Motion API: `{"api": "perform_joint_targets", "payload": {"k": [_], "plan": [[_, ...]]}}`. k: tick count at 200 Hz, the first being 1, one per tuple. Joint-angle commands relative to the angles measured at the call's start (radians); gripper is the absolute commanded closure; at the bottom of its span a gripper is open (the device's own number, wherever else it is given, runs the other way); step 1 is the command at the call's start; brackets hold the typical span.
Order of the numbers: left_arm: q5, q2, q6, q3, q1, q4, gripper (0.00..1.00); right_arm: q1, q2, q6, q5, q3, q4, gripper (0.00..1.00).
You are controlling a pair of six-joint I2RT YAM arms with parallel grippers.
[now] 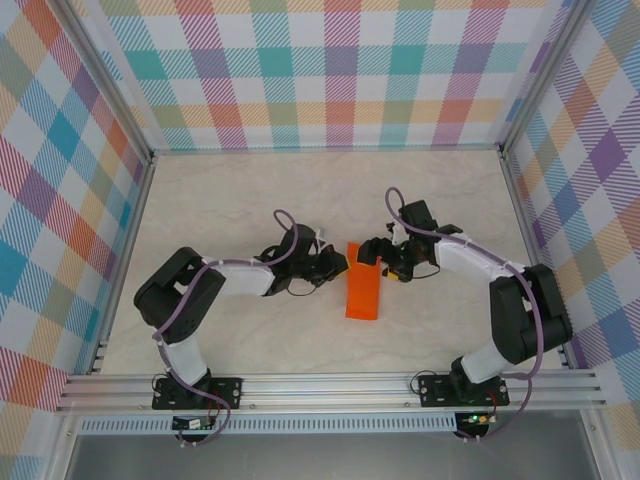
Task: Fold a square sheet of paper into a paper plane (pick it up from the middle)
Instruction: First fold in half a square sheet of paper at the center of the table.
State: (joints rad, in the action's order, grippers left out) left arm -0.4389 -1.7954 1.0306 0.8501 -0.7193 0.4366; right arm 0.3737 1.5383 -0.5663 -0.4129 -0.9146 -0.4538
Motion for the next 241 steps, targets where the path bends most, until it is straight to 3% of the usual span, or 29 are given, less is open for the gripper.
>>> {"api": "perform_joint_targets", "payload": {"k": [1,56,98,134,172,192,205,225,241], "plan": [[0.039,-0.042,-0.037,0.06,-0.031,-0.043,1.0,-0.001,0.008,0.057,0.028,-0.02,-0.094,0.14],[0.062,-0.104,-0.095,0.133,-0.037,-0.171,1.0,-0.001,0.063,0.036,0.081,-0.005,-0.096,0.21],[0.049,-0.104,-0.097,0.131,-0.036,-0.174,1.0,-0.001,0.092,0.03,0.072,-0.015,-0.083,0.24],[0.05,-0.032,-0.145,0.138,-0.028,-0.248,1.0,0.0,0.029,-0.004,0.088,-0.007,-0.075,0.25],[0.08,0.081,-0.239,0.127,0.021,-0.448,1.0,-0.001,-0.072,-0.072,0.225,-0.003,-0.125,0.28],[0.057,0.126,-0.258,0.111,0.05,-0.493,1.0,0.001,-0.064,-0.079,0.278,0.0,-0.152,0.35],[0.033,0.138,-0.261,0.116,0.051,-0.498,1.0,0.009,-0.036,-0.076,0.289,-0.007,-0.172,0.46],[-0.023,0.143,-0.214,0.116,0.05,-0.426,1.0,0.032,0.006,-0.08,0.312,-0.027,-0.192,0.58],[-0.057,0.139,-0.17,0.126,0.048,-0.367,1.0,0.052,0.029,-0.082,0.31,-0.038,-0.195,0.6]]}}
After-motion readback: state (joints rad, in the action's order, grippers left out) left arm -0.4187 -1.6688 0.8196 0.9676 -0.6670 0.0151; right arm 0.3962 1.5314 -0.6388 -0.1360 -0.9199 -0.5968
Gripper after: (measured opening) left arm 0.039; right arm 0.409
